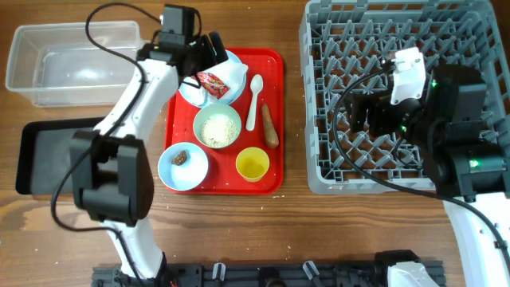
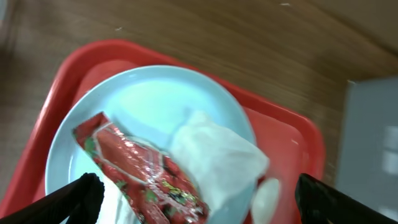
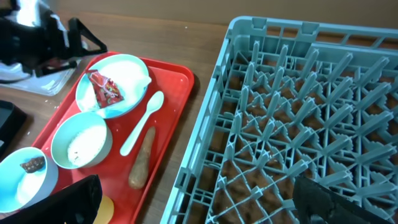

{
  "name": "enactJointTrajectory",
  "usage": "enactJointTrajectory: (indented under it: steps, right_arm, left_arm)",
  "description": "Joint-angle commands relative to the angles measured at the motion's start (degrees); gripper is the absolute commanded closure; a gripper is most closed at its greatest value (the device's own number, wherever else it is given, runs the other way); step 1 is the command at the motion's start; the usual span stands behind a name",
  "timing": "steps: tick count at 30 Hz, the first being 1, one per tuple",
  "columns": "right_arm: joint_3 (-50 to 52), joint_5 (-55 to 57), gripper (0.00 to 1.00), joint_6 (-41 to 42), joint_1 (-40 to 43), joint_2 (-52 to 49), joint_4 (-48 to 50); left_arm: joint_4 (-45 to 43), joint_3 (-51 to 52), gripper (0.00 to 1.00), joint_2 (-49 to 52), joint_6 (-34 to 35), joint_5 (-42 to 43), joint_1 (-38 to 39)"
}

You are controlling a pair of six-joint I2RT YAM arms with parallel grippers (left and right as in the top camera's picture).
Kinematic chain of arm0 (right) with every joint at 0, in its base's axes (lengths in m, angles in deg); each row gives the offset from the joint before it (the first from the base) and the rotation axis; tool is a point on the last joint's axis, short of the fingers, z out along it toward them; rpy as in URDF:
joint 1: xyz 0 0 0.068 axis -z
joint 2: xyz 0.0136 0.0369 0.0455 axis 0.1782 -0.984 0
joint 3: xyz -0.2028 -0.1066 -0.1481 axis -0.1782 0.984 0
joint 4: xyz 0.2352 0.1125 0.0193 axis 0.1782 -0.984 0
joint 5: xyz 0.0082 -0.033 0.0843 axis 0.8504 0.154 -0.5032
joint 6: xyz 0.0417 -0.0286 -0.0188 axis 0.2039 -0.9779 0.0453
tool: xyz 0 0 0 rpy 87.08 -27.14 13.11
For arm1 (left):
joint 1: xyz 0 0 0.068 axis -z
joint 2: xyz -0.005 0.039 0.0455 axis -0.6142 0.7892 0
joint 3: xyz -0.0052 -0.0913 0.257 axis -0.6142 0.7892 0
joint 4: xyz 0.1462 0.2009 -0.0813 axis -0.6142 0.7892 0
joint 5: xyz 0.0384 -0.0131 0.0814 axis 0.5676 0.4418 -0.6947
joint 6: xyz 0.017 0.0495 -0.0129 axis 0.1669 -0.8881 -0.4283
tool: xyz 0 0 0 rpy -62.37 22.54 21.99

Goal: Sort waste into correct bins and load items into the dishwasher rack

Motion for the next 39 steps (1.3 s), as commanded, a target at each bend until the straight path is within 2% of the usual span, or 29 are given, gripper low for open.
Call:
enactJointTrajectory:
  steps: [1, 4, 10, 13, 16, 17, 19, 21, 23, 30, 37, 39]
  right_arm:
    - [-1.1, -1.2, 0.00, 0.1, 0.0, -1.6, 0.0]
    - [-1.1, -1.2, 0.00, 0.1, 0.0, -2.1, -0.6]
    - [-1.1, -1.2, 0.00, 0.2, 0.0, -3.1, -1.1]
    - [-1.1, -1.2, 0.00, 0.3, 0.0, -3.1, -1.0]
    - [-1.1, -1.2, 0.00, 0.2, 0.0, -3.1, -1.5]
    - [-1.1, -1.2, 0.00, 0.3, 0.0, -3.1, -1.7]
    - [-1.1, -1.2, 0.00, 0.3, 0.0, -3.1, -1.7]
    - [-1.1, -1.2, 0.00, 0.3, 0.0, -3.1, -1.7]
    - [-1.1, -1.2, 0.00, 0.3, 0.0, -3.1, -1.7]
    - [-1.1, -1.2, 0.00, 0.3, 0.0, -3.1, -1.9]
    - [-1.1, -1.2, 0.00, 0.2, 0.0, -3.1, -0.6]
    - [-1.1, -1.2, 0.01, 0.3, 0.0, -3.1, -0.3]
  left_arm:
    - [0.1, -0.9, 0.00, 3.9, 5.6, -12.9, 3.7]
    - [0.1, -0.9, 0.00, 6.5, 5.4, -19.1, 6.5]
    - [0.3, -0.9, 0.00, 11.6, 5.4, -19.9, 7.6]
    - [-0.1, -0.9, 0.09, 12.7, 5.4, -19.9, 7.6]
    - [-0.2, -0.9, 0.27, 14.6, 5.4, -19.5, 7.6]
    - [-0.1, -0.9, 0.37, 15.1, 5.4, -19.3, 7.6]
    - [0.0, -0.9, 0.66, 15.8, 5.4, -19.2, 7.6]
    - [-0.2, -0.9, 0.85, 15.8, 5.4, -19.3, 7.6]
    - [0.1, -0.9, 0.96, 15.8, 5.1, -19.2, 7.6]
    - [4.6, -4.9, 0.96, 8.8, -4.0, -18.6, 7.4]
    - [7.3, -7.8, 0.96, -10.9, -10.8, -18.9, 5.2]
    - [7.5, -7.8, 0.96, -15.9, -13.2, -18.9, 2.1]
